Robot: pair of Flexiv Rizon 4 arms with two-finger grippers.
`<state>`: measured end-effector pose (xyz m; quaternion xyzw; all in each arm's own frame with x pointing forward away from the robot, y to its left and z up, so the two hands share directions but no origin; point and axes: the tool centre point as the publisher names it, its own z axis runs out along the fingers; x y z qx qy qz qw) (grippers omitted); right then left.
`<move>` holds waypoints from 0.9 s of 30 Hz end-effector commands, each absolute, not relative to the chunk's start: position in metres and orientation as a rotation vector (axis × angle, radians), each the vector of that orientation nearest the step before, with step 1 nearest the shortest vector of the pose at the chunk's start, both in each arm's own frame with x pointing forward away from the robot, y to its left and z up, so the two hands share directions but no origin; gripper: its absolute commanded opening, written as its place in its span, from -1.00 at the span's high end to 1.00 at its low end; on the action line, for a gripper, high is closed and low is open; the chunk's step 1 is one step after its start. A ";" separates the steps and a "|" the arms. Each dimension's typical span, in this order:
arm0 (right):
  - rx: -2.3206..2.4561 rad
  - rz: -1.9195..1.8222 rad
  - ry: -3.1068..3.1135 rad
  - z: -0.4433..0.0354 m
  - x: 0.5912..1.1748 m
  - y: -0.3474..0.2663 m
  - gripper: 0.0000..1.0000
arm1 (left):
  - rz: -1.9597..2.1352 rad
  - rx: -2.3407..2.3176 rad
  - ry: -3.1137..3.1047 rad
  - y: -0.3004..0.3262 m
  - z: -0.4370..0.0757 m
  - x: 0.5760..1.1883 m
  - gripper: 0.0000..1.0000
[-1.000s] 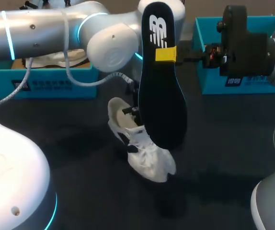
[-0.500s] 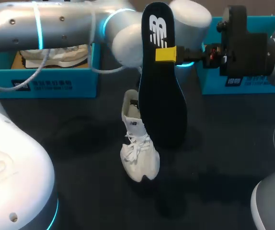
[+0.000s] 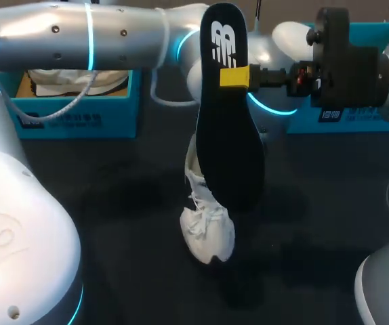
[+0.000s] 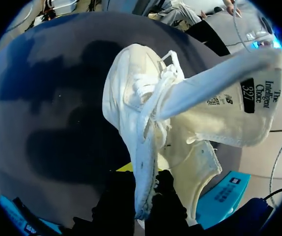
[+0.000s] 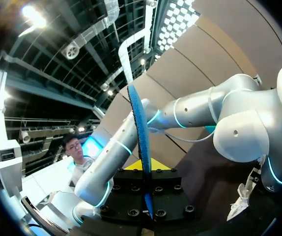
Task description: Take the shoe out of the shoebox, open the shoe tongue, remove and reinsert the insole, then place the shoe into the shoebox
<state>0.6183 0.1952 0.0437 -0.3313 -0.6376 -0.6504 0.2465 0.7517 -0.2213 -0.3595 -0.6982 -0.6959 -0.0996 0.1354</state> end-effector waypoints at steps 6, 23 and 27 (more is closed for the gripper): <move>-0.907 -1.779 -1.736 0.044 0.617 0.200 1.00 | -0.305 -1.986 -2.063 -0.228 -0.378 0.744 1.00; -0.907 -1.779 -1.736 0.044 0.617 0.200 1.00 | -0.199 -1.971 -2.080 -0.226 -0.383 0.741 -1.00; -0.907 -1.779 -1.736 0.044 0.617 0.200 1.00 | -0.159 -1.986 -2.123 -0.229 -0.369 0.747 -1.00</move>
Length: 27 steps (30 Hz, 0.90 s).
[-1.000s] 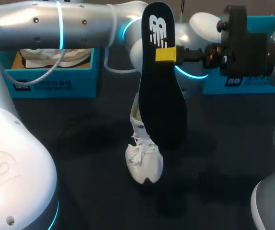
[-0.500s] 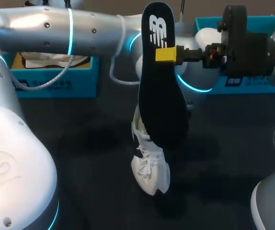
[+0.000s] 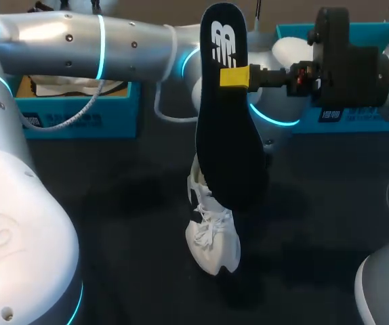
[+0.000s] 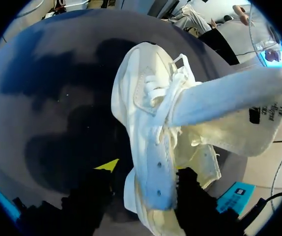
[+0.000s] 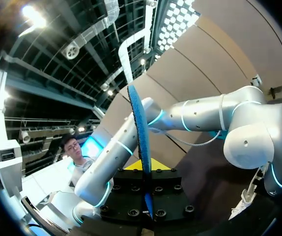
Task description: Take the shoe out of the shoebox, open the shoe tongue, remove and reinsert the insole, then place the shoe into the shoebox
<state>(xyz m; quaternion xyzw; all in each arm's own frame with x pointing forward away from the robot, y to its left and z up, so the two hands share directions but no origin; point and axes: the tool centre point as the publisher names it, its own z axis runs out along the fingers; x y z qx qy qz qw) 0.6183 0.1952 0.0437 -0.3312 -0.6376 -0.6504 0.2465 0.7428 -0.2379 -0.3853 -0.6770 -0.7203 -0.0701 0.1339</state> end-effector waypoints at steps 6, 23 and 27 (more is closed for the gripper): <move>-0.907 -1.779 -1.736 0.044 0.617 0.200 1.00 | -0.101 -1.996 -2.183 -0.242 -0.352 0.763 -1.00; -1.098 -1.870 -1.681 0.057 0.640 0.150 1.00 | 0.028 -2.097 -2.345 -0.249 -0.278 0.792 -1.00; -1.179 -1.880 -1.661 0.062 0.647 0.130 1.00 | 0.046 -2.103 -2.420 -0.243 -0.258 0.801 -1.00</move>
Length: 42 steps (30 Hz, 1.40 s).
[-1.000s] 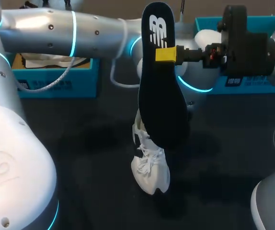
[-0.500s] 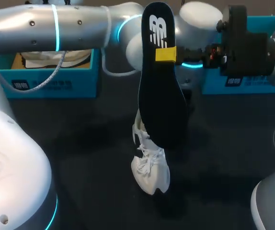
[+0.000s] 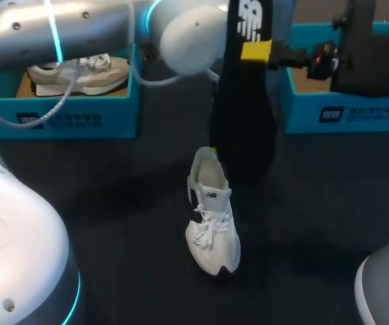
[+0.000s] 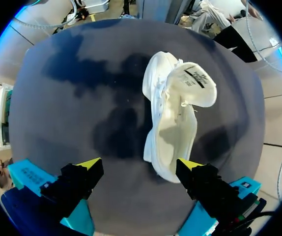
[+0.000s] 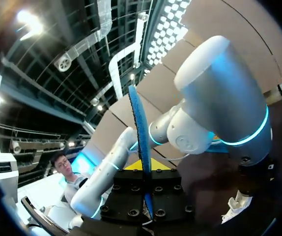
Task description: Take the shoe out of the shoebox, open the shoe tongue, remove and reinsert the insole, then place the shoe into the shoebox
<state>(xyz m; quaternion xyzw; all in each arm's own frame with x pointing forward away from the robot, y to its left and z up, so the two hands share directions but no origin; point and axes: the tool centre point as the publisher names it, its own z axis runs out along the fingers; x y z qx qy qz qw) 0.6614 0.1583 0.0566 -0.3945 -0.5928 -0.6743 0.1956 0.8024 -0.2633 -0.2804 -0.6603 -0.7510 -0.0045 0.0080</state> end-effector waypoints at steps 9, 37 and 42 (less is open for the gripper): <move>-1.274 -1.899 -1.604 0.067 0.660 0.098 1.00 | 0.076 -2.099 -2.559 -0.218 -0.225 0.821 -1.00; -1.443 -1.836 -1.027 0.003 0.716 0.096 1.00 | 0.757 -2.527 -2.531 -0.158 -0.168 0.813 -1.00; -1.443 -1.836 -1.027 0.003 0.716 0.096 1.00 | 0.924 -2.585 -2.492 -0.153 -0.163 0.817 -1.00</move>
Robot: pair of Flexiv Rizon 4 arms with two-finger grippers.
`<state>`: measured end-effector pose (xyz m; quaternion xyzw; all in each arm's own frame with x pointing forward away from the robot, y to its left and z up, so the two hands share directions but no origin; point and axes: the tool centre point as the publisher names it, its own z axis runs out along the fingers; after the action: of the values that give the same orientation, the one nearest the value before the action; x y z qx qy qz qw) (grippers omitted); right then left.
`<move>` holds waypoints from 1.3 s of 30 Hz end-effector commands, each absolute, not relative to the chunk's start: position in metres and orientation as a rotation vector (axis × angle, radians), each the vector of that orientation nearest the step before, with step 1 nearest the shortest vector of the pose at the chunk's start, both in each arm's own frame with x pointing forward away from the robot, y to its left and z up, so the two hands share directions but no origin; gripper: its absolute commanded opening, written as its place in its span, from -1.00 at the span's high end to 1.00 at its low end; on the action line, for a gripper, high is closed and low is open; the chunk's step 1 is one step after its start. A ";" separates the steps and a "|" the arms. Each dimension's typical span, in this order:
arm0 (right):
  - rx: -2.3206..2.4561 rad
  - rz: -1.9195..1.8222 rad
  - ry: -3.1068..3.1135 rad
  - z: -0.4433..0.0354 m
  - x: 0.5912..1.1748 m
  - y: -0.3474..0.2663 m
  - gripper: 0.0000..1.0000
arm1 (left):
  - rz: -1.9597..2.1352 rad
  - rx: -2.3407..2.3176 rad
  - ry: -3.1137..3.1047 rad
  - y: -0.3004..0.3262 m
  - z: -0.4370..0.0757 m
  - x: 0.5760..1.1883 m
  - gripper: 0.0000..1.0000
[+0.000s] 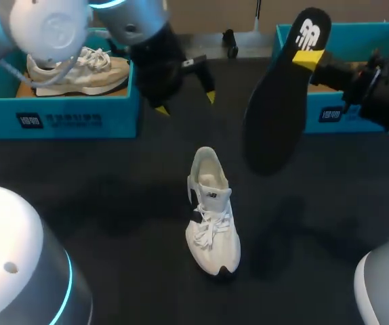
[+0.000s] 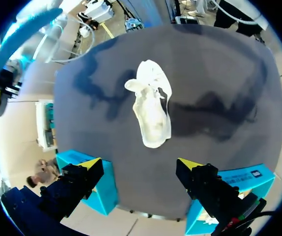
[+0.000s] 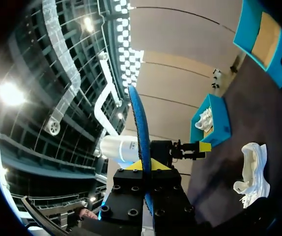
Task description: Take the shoe out of the shoebox, open the shoe tongue, remove and reinsert the insole, then place the shoe into the shoebox
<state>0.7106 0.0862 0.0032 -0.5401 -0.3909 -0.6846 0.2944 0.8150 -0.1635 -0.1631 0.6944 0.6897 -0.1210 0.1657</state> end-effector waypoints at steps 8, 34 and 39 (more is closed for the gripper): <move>-1.480 -1.835 -1.004 0.000 0.715 0.094 1.00 | -0.729 1.842 1.564 -0.162 -0.155 0.815 -1.00; -1.626 -1.523 -1.007 -0.032 0.807 0.094 1.00 | -0.634 1.973 1.365 -0.167 -0.150 0.804 -1.00; -1.604 -1.455 -1.040 -0.038 0.823 0.100 1.00 | -0.634 1.973 1.365 -0.167 -0.150 0.804 -1.00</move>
<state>0.7935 0.0835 -0.0391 -0.6174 -0.3749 -0.5966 0.3497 0.8051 -0.1670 -0.1501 0.7518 0.5209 -0.2428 0.3234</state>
